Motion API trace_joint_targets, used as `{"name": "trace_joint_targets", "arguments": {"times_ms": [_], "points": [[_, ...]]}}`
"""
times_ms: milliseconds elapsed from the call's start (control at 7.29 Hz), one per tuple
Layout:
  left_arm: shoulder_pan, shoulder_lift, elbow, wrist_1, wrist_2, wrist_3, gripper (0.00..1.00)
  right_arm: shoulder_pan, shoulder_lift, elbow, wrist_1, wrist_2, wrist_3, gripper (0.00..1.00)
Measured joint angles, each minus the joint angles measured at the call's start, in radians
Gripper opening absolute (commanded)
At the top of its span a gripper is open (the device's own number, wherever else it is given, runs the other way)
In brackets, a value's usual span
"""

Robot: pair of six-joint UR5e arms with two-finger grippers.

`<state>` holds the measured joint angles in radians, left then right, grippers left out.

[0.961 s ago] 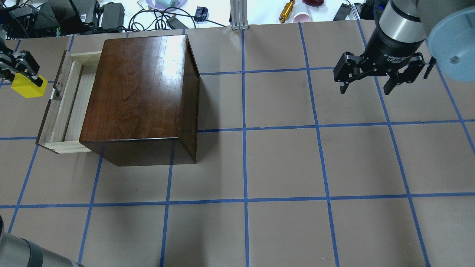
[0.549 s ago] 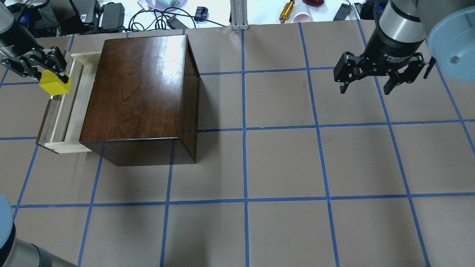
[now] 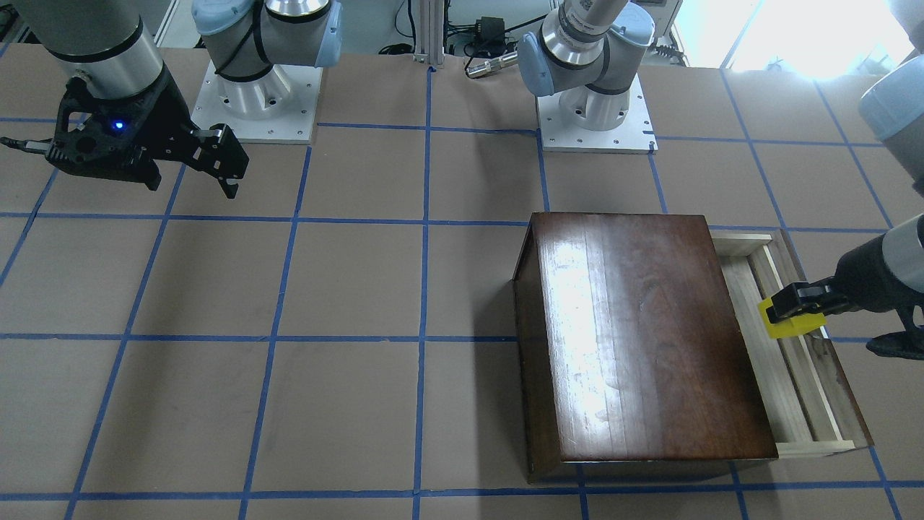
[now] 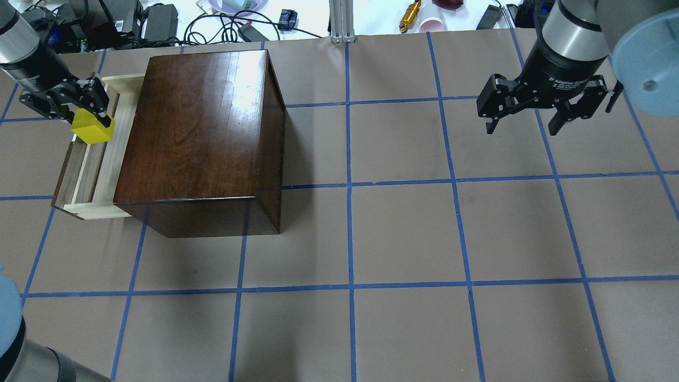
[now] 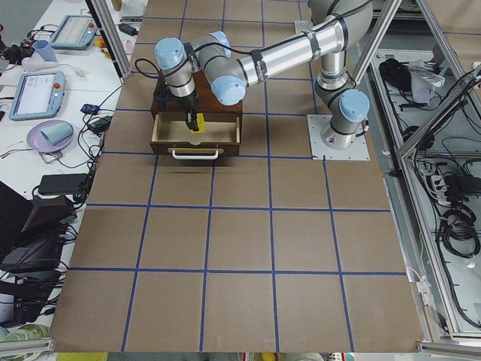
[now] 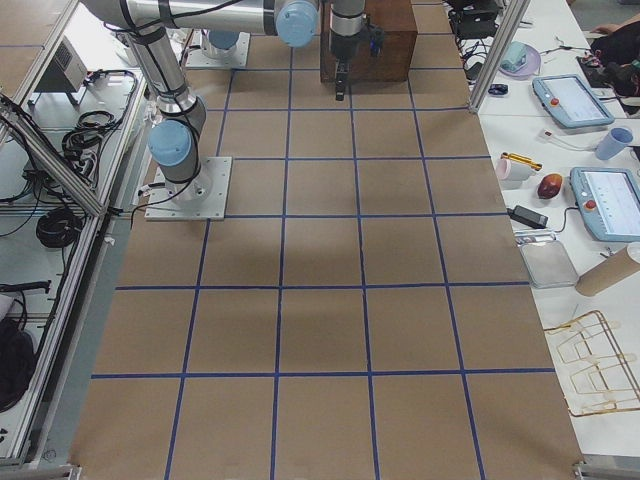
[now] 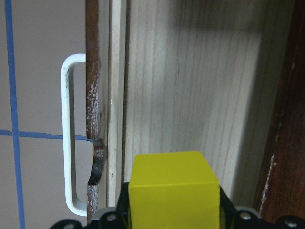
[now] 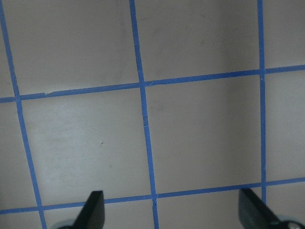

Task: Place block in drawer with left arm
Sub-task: 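Lift the yellow cube and carry it over the open drawer, then lower the cube into the drawer and open the left gripper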

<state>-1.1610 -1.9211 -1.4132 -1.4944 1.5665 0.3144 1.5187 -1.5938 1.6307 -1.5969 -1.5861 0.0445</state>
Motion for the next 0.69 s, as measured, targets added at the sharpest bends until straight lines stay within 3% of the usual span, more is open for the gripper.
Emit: {"name": "trace_joint_targets", "arguments": {"times_ms": [412,686], "points": [[-0.001,-0.006,-0.069,0.089,-0.017,-0.001,0.39,0.0,0.0,0.0,0.0,0.0,0.0,1.0],[-0.002,-0.008,-0.081,0.103,-0.024,0.013,0.52,0.0,0.0,0.0,0.0,0.0,0.0,1.0]]}}
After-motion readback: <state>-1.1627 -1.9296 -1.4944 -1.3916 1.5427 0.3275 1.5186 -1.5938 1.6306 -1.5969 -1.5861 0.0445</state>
